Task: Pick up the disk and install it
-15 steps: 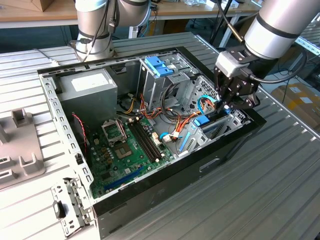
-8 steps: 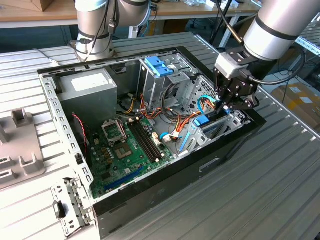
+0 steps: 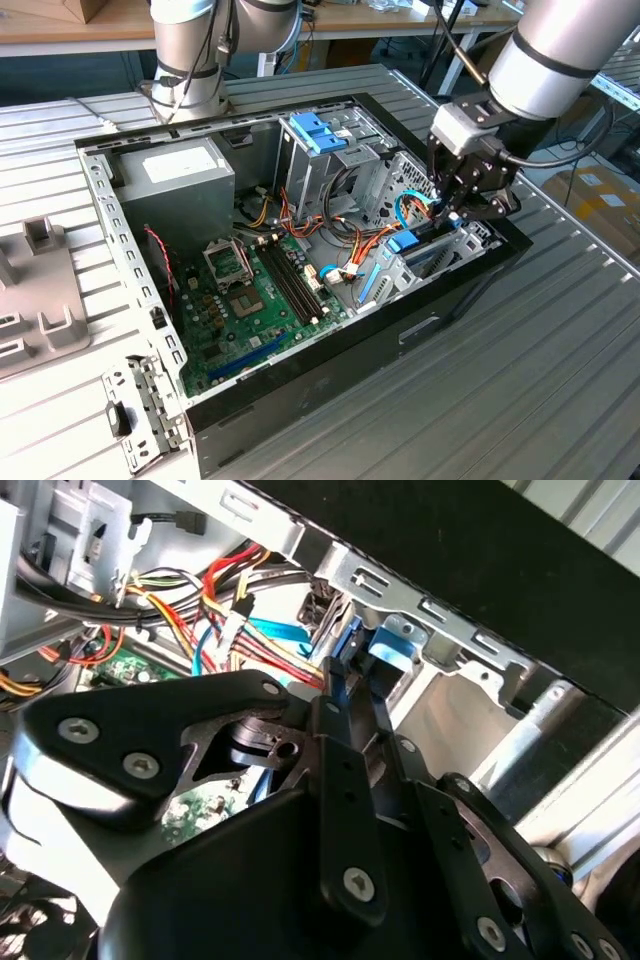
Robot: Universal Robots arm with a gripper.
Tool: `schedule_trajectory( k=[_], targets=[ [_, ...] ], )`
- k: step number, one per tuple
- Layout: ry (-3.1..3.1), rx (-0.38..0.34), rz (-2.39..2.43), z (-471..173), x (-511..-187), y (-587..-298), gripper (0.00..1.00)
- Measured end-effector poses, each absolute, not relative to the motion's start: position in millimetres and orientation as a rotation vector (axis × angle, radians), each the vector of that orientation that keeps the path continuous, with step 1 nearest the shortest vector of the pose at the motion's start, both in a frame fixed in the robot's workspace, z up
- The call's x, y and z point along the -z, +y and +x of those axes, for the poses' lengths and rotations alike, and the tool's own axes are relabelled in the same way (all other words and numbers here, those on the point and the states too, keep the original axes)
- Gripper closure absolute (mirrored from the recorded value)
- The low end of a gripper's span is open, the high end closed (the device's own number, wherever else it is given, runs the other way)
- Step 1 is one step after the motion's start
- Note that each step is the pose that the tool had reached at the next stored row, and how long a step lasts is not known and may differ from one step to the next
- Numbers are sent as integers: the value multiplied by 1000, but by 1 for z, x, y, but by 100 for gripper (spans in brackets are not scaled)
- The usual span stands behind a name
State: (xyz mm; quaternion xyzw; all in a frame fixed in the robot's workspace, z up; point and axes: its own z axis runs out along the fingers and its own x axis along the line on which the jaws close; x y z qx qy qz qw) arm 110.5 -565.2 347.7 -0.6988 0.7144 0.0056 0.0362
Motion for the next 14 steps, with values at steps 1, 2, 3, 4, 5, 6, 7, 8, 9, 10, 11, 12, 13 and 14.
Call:
schedule_trajectory(
  k=[1,2,3,4,5,6,7,8,9,10,11,12,13,14],
  targets=[
    [2194,-17,-2146,110,-352,-565,75],
    [2194,-17,-2146,110,-354,-565,75],
    [2194,-17,-2146,110,-356,-565,75],
    [2194,-17,-2146,110,-356,-565,75],
    [2193,-19,-2145,111,-356,-564,75],
    [2192,-22,-2144,110,-357,-564,75],
    [2191,-29,-2142,111,-356,-564,77],
    [2191,-34,-2142,111,-356,-564,84],
    [2192,-38,-2143,112,-355,-564,84],
    [2194,-44,-2144,113,-354,-564,89],
    [2196,-48,-2146,114,-353,-564,89],
    [2197,-51,-2147,115,-352,-564,89],
    [2200,-56,-2149,115,-350,-564,89],
    [2201,-59,-2150,115,-350,-564,89]
  ],
)
